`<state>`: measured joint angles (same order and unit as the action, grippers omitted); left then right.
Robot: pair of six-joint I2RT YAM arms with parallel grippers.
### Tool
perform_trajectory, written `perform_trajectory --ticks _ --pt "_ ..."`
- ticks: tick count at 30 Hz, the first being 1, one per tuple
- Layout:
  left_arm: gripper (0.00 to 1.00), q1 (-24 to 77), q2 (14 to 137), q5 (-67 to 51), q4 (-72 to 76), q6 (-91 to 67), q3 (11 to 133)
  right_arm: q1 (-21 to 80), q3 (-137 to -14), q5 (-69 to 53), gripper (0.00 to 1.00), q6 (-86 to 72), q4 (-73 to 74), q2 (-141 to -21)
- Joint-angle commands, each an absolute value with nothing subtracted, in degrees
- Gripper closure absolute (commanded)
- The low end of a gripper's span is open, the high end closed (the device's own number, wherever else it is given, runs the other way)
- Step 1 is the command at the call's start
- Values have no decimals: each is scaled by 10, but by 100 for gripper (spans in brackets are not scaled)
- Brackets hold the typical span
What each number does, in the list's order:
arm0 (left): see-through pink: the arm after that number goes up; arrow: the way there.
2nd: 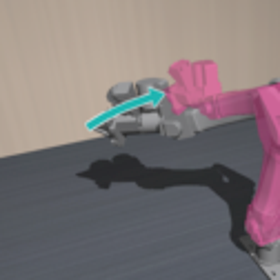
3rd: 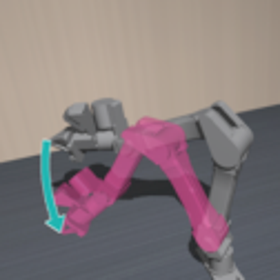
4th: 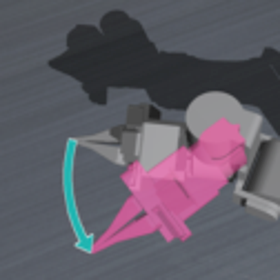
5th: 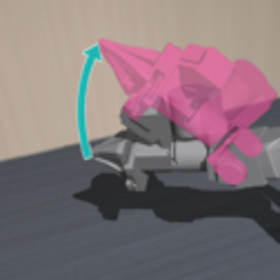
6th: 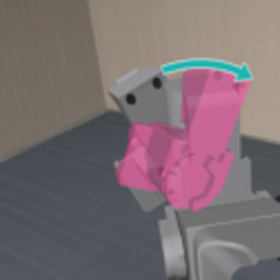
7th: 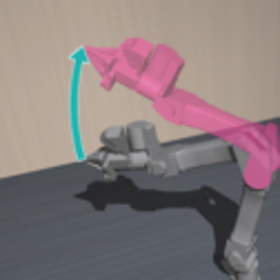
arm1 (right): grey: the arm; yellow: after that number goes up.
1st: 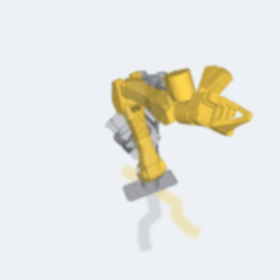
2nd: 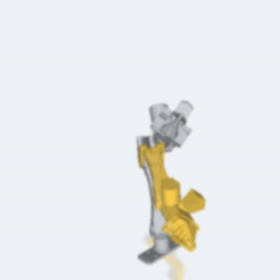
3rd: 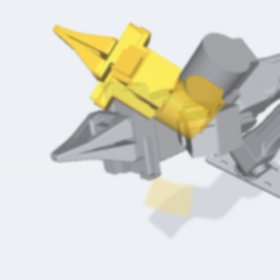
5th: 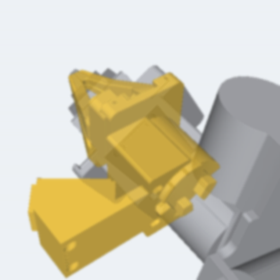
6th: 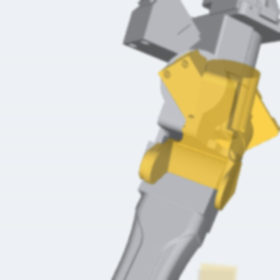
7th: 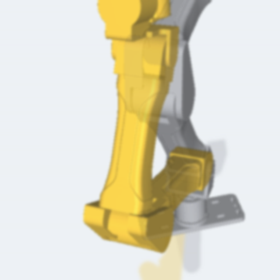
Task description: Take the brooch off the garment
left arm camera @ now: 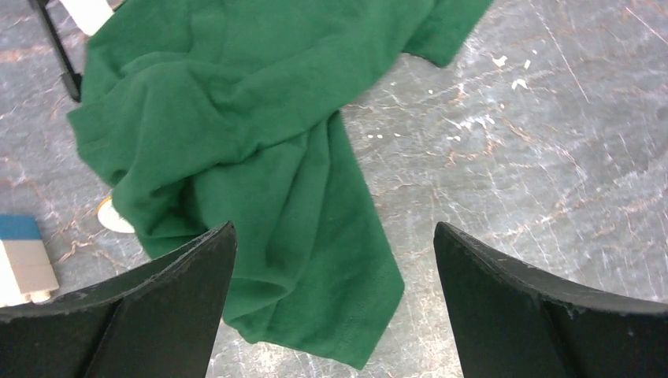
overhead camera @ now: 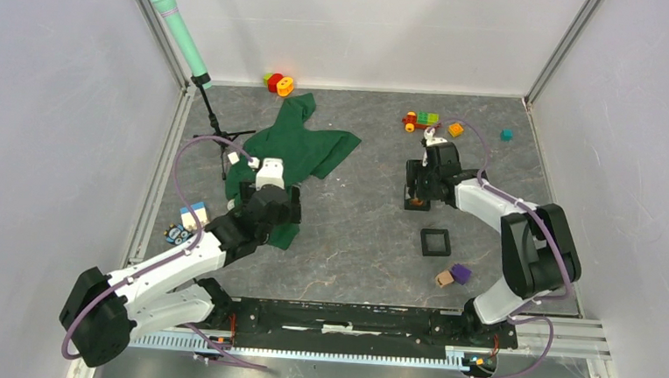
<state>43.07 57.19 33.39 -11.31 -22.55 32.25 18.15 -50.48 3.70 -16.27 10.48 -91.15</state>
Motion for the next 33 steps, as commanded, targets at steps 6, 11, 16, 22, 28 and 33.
perform_trajectory --ticks 6,11,16,22,28,33 --pt "0 374 525 381 -145 -334 297 157 -588 42 4 -145 122 -957" --pt "0 373 528 363 -127 -334 294 158 -579 49 2 -146 148 -931" --pt "0 373 528 344 -104 -322 280 157 -489 29 2 -149 154 -827" --pt "0 374 504 296 -48 -303 236 157 -389 7 2 -154 192 -706" --pt "0 373 484 240 29 -302 194 157 -333 2 2 -163 207 -654" --pt "0 374 479 229 39 -292 185 157 -305 -25 2 -169 213 -642"
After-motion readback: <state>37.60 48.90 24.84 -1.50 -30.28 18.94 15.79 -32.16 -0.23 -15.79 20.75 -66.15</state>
